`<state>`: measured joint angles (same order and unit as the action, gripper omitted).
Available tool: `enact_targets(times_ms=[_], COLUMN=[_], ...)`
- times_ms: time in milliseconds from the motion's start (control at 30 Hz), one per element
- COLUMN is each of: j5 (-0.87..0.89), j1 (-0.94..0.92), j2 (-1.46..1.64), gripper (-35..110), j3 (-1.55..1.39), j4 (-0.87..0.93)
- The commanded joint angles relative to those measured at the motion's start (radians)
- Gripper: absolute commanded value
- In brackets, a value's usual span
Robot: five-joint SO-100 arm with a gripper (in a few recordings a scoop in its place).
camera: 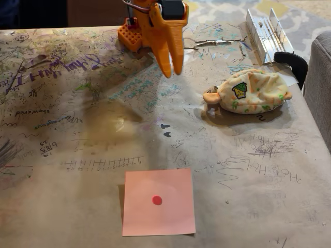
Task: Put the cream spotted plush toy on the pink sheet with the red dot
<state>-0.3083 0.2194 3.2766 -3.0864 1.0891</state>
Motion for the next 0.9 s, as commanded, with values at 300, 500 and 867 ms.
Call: enact_targets(times_ms=[300,500,867], j5=[0.075,0.215,0.258], j1=[0.403,0.620,0.463], j2=[-0.847,-1.315,-1.583], gripper=[30,34,38], j3=[0.620,0.885,0.908], j4=[-0.005,-0.015,-0.002])
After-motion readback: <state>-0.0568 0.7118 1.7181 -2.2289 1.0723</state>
